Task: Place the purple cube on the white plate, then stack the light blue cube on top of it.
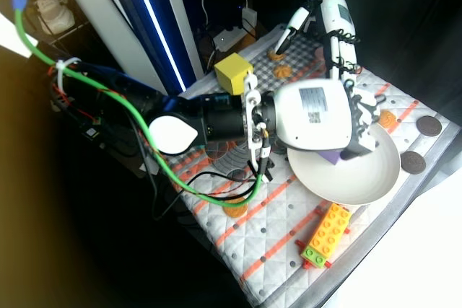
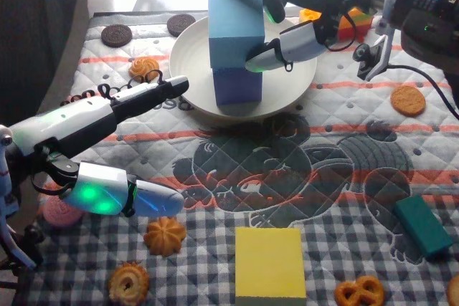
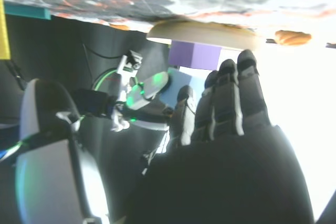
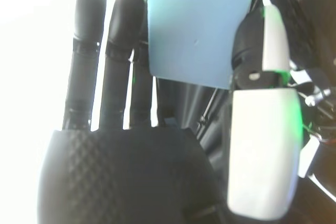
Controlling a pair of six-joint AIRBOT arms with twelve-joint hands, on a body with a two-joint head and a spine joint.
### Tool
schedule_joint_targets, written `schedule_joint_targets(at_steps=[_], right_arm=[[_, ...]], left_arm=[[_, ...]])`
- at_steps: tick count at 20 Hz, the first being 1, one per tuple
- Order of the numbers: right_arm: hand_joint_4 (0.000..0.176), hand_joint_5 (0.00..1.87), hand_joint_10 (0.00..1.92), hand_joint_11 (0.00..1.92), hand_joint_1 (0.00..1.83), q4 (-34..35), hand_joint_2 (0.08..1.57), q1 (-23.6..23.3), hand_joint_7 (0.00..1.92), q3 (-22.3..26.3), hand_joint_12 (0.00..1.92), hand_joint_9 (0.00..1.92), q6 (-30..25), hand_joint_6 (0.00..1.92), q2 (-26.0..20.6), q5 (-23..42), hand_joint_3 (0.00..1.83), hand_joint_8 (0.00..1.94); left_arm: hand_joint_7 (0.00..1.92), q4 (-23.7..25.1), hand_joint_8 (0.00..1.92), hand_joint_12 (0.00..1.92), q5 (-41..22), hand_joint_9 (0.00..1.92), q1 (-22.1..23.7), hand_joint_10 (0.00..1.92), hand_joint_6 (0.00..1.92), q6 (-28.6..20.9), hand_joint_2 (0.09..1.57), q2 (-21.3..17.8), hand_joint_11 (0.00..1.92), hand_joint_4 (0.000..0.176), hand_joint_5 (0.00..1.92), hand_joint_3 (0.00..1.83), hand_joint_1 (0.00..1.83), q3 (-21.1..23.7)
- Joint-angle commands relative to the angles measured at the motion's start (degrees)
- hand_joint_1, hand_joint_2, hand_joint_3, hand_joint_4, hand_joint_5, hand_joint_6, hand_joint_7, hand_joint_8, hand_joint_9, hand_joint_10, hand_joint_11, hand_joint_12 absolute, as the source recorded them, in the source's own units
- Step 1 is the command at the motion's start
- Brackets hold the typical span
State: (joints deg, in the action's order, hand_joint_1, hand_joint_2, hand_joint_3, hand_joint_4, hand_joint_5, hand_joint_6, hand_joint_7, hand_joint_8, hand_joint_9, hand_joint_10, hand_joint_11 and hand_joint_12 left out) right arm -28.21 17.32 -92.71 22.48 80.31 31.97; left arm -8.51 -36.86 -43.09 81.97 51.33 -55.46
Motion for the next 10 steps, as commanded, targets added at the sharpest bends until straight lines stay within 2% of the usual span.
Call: schedule_joint_targets(at_steps=[1,2,4,5,7,8,9,10], right_arm=[[0.0,0.96,1.26,0.68,1.39,1.8,1.1,-0.8,1.04,-0.2,1.38,0.96,-0.3,0.72,-0.5,5.6,0.0,0.93],[0.0,0.96,1.23,0.58,1.39,1.8,1.1,-0.8,1.05,-0.2,1.34,0.97,-0.3,0.75,-0.5,5.5,0.0,0.93],[0.0,0.93,1.22,0.53,1.38,1.8,1.1,-0.8,1.06,-0.3,1.32,0.95,-0.3,0.81,-0.5,5.1,0.0,0.93],[0.0,0.93,1.2,0.54,1.39,1.8,1.09,-0.6,1.07,-0.4,1.31,0.98,-0.3,0.81,-0.4,4.9,0.0,0.88],[0.0,0.88,1.22,0.58,1.38,1.8,1.11,-0.3,1.06,-0.5,1.25,0.93,-0.3,0.85,-0.4,4.4,0.0,0.95],[0.0,0.86,0.84,0.56,1.27,1.8,1.13,-0.2,1.01,-0.6,1.26,0.84,-0.3,0.98,-0.4,4.3,0.01,1.1],[0.0,0.74,0.62,0.46,1.22,1.8,1.06,-0.1,0.69,-0.6,1.29,0.68,-0.3,0.35,-0.3,4.2,0.0,0.52],[0.0,0.71,0.48,0.43,1.2,1.8,1.02,0.0,0.63,-0.6,1.3,0.63,-0.3,0.11,-0.3,4.1,0.0,0.21]], left_arm=[[0.0,0.0,0.0,0.04,-6.7,0.05,0.3,0.0,0.0,-0.6,0.78,-0.1,0.01,0.176,0.0,0.0,0.71,0.1],[0.0,0.0,0.0,0.04,-6.7,0.04,0.3,0.0,0.0,-0.6,0.78,-0.1,0.0,0.176,0.0,0.0,0.72,0.1],[0.0,0.0,0.0,0.06,-6.8,0.06,0.3,0.01,0.0,-0.6,0.79,-0.2,0.03,0.176,0.0,0.0,0.7,0.2],[0.0,0.0,0.0,0.07,-6.9,0.07,0.3,0.01,0.0,-0.6,0.78,-0.1,0.03,0.176,0.0,0.0,0.71,0.3],[0.0,0.0,0.0,0.11,-7.1,0.07,0.2,0.0,0.0,-0.6,0.78,-0.2,0.0,0.176,0.0,0.0,0.73,0.4],[0.0,0.1,0.0,0.15,-7.2,0.07,0.2,0.0,0.0,-0.6,0.77,-0.2,0.0,0.176,0.0,0.0,0.73,0.5],[0.01,0.1,0.0,0.18,-7.3,0.08,0.3,0.0,0.0,-0.6,0.77,-0.2,0.0,0.176,0.01,0.0,0.72,0.5],[0.01,0.1,0.0,0.14,-7.4,0.07,0.3,0.0,0.0,-0.6,0.77,-0.2,0.0,0.176,0.01,0.0,0.71,0.5]])
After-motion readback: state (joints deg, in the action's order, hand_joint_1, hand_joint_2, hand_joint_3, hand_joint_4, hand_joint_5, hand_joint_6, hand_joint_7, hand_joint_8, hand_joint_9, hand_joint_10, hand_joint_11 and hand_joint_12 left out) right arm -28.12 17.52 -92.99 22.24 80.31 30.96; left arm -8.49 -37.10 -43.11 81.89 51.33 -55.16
